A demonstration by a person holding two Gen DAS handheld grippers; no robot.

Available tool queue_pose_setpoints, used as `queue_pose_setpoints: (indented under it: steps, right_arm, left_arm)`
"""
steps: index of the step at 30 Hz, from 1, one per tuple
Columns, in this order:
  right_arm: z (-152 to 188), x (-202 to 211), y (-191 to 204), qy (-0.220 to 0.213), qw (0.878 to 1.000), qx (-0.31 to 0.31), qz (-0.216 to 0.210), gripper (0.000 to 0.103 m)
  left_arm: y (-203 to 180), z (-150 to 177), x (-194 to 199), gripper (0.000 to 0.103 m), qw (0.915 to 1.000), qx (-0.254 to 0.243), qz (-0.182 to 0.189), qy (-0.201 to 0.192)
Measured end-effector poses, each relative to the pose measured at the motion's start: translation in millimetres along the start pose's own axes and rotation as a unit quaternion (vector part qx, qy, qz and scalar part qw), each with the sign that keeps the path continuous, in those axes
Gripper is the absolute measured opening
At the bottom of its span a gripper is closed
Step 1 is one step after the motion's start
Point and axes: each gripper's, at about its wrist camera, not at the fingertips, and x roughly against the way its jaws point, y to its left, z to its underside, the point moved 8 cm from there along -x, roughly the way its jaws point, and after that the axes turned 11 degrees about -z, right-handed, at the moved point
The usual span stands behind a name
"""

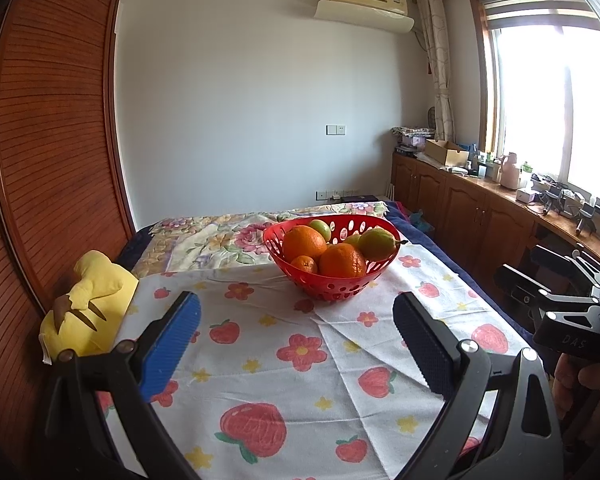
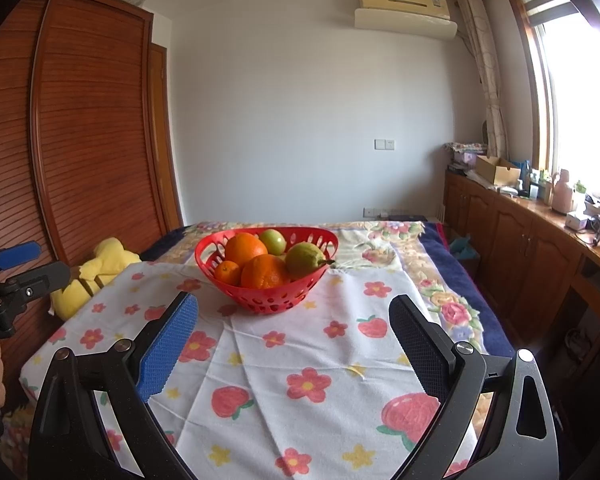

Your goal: Organize fruits

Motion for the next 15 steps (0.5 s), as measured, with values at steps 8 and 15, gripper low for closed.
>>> queue_pose_setpoints:
  steps: [8,15]
  right_arm:
    - [-0.1,0.1,0.0,-0.001,1.000,0.000,0.000,0.098]
    - [-0.4,-0.6,0.8,-0.002,1.000,0.001,0.003,0.098]
  left_arm:
    - [1.6,-1.9,2.5,0.098,1.0000,0.003,0.001,-0.004]
    - [1.7,-4.0,5.8,0.098,1.0000,0.001,-0.001,-0.008]
